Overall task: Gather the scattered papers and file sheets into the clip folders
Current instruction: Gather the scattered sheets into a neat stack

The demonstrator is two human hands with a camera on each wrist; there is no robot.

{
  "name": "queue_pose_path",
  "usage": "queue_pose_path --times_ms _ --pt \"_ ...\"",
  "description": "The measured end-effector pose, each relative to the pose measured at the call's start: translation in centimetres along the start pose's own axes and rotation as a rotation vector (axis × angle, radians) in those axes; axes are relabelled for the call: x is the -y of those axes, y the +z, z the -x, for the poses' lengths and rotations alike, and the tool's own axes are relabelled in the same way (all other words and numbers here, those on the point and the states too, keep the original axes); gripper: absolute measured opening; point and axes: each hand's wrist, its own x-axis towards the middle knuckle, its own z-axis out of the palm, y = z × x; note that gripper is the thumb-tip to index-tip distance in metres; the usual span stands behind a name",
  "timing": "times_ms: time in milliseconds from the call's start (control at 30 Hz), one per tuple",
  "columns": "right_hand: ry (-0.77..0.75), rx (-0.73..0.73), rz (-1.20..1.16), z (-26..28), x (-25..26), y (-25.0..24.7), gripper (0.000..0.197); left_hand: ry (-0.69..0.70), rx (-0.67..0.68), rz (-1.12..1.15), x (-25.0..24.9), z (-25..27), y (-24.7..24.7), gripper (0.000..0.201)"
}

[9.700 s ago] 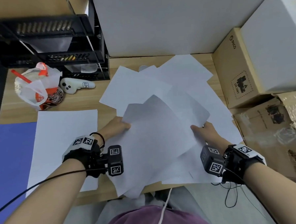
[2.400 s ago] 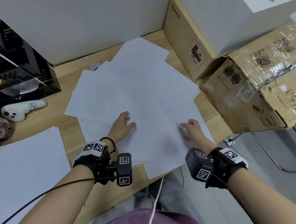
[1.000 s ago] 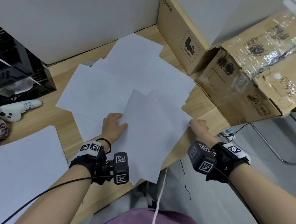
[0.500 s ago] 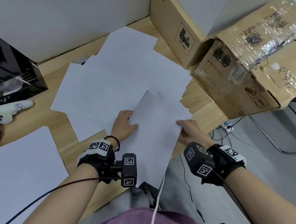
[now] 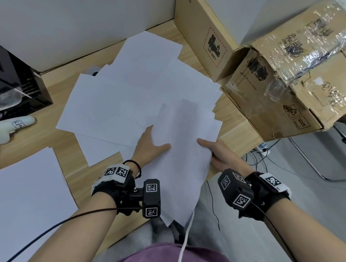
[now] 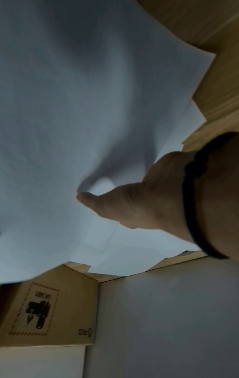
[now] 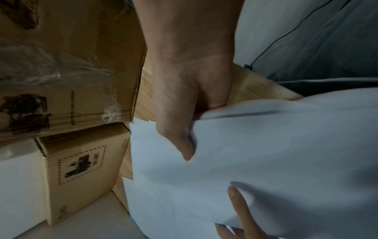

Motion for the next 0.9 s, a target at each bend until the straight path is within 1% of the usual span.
queue_pose_path --times_ms 67,100,133,200,267,300,333,367,400,433,467,500,600,667,700,733,833,900 --pt "-0.028 0.098 -0.042 0.5 1.3 -0.4 0.038 -0.040 0.037 0.103 -0.3 0.0 -0.4 0.090" --pt "-0.031 0.133 -0.059 0.7 2.0 -0.5 0.041 -0.048 0.069 0.127 -0.5 0.0 -0.8 0.086" --pt "-0.031 0.165 -0.074 0.8 2.8 -0.5 0.044 -0.031 0.090 0.166 -0.8 0.1 -1.2 0.075" --pt "-0.034 0.170 -0.119 0.5 3.9 -0.4 0.046 -0.016 0.093 0.261 -1.4 0.3 -1.9 0.046" --pt "-0.060 0.136 -0.178 -0.5 4.5 -0.3 0.052 -0.017 0.013 0.342 -1.6 0.2 -2.9 0.032" --pt "-0.057 0.114 -0.203 -1.1 4.6 -0.2 0.061 -0.029 -0.031 0.380 -1.7 0.2 -3.5 0.032" --pt "-0.039 0.085 -0.214 -1.6 4.7 0.1 0.073 -0.046 -0.088 0.440 -1.4 0.0 -4.0 0.039" --pt "-0.014 0.061 -0.190 -2.0 4.7 0.5 0.082 -0.083 -0.134 0.502 -1.2 -0.1 -4.6 0.051" --pt "0.013 0.053 -0.143 -2.3 4.8 1.2 0.079 -0.116 -0.174 0.568 -0.9 -0.2 -5.1 0.058" --pt "0.029 0.040 -0.067 -2.7 4.9 1.8 0.065 -0.129 -0.194 0.617 -0.5 -0.1 -5.4 0.052" --pt "0.041 0.050 0.019 -3.2 4.8 2.4 0.050 -0.126 -0.201 0.647 -0.4 0.1 -5.8 0.040" --pt "0.051 0.050 0.122 -3.8 4.7 3.1 0.042 -0.128 -0.187 0.654 -0.2 0.4 -6.0 0.031" --pt "0.032 0.004 0.402 -5.3 4.6 5.4 0.045 -0.149 -0.187 0.692 0.8 0.9 -6.8 0.030" --pt "-0.013 -0.008 0.523 -6.0 5.1 6.7 0.029 -0.173 -0.190 0.711 1.9 1.0 -7.5 0.029" --pt "-0.030 -0.007 0.561 -6.4 5.5 7.3 0.023 -0.197 -0.219 0.716 2.4 1.1 -7.8 0.030" --pt "-0.043 0.013 0.592 -6.7 6.0 8.0 0.021 -0.223 -0.276 0.715 2.9 1.2 -8.2 0.032" --pt "-0.072 0.053 0.713 -8.2 7.7 9.6 0.023 -0.315 -0.537 0.705 4.1 1.2 -9.5 0.039" --pt "-0.074 0.076 0.798 -9.3 8.8 10.8 0.025 -0.375 -0.647 0.680 4.9 1.2 -10.3 0.043"
